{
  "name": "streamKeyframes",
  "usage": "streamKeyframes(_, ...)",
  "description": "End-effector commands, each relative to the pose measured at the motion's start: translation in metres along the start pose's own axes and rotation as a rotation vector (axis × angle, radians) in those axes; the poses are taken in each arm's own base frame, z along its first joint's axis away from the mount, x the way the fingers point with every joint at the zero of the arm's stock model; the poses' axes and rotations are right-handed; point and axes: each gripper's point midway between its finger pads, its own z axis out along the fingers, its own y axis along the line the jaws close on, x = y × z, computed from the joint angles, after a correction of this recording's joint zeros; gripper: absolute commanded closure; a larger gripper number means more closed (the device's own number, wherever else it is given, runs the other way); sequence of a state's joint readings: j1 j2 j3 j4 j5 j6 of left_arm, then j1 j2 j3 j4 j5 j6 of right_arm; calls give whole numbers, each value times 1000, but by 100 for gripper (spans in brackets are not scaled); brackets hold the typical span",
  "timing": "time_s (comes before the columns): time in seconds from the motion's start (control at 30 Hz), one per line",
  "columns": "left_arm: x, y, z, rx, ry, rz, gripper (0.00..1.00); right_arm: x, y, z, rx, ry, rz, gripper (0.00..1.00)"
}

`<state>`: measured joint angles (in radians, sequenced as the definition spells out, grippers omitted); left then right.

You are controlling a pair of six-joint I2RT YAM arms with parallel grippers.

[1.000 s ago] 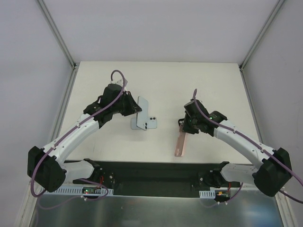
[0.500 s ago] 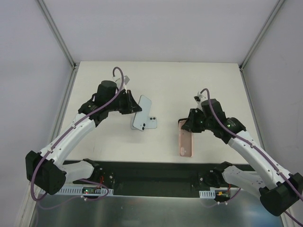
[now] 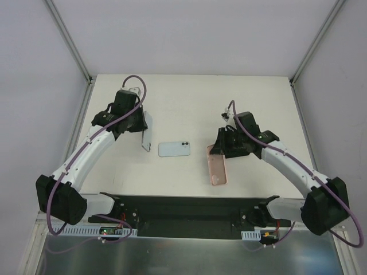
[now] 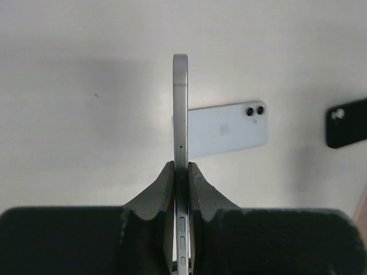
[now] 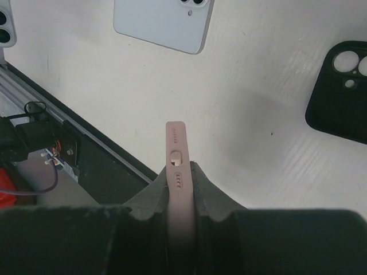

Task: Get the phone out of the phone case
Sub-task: Place the phone case at the center of the board.

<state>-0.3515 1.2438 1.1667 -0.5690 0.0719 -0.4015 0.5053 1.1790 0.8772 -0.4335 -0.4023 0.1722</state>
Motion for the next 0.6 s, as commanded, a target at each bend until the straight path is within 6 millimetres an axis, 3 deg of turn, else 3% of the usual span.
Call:
streamKeyframes(0.0,-14,59,6,-328,-32,52,100,-44,20,22,-83,-41,-20,99)
streamKeyframes(0.17,-9,89,28,-500,5,60,100,-60,0,61,-6,-11,39,97)
streamKeyframes(0.23,-8,102,38,-578,23,73,100,-66,-9,77,21,-15,63,91)
streamKeyframes(0.3,-6,109,47,-620,45,72,100,-68,-23,91,79,-12,95,82)
streamKeyframes(0.33,-7,110,49,-630,45,67,100,-72,-26,94,90,-19,102,69)
streamKeyframes(0.47,-4,109,65,-636,82,63,100,-74,-40,104,159,-16,115,47)
streamKeyframes(0.57,-1,108,72,-629,103,54,69,-76,-49,98,220,-23,104,41)
